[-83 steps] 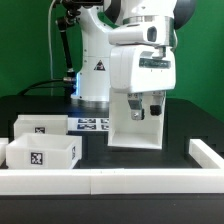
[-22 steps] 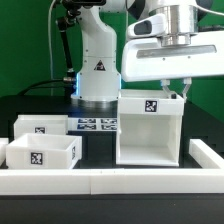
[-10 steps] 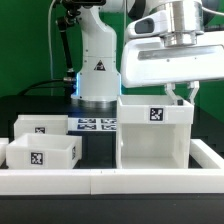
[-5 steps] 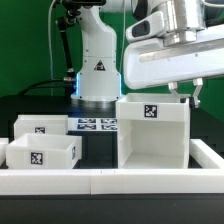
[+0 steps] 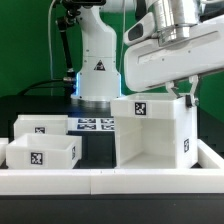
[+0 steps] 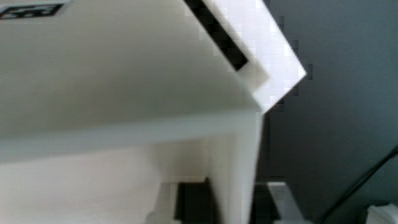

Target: Assemble drawer

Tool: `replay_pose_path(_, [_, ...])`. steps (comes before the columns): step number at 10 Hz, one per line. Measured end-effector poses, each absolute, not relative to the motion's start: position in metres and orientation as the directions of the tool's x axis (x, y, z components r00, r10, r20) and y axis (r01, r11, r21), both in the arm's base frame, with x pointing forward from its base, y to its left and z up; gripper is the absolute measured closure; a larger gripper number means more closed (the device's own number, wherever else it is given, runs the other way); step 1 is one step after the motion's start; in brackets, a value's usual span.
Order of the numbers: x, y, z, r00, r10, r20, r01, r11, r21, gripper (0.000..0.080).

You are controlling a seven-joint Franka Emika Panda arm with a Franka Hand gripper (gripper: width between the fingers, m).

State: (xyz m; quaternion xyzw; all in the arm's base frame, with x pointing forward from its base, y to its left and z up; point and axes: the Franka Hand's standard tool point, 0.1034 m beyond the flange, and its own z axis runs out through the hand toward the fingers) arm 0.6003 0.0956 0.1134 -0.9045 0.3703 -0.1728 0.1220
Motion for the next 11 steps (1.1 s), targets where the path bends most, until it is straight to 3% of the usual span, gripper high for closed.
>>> replay_pose_path(4, [0.601,0.095,0.117,0.577,-0.797,0.179,-0.703,-0.596,-0.388,0.0742])
replay_pose_path(7, [0.606,0.095,0.119,0.438,-0.893,0.105,-0.790,-0.438,-0.428,0.0741])
replay_pose_path(11, [0.620,0.101,0.116,0.223,-0.974,-0.044,-0.886,-0.184,-0.425,0.0737])
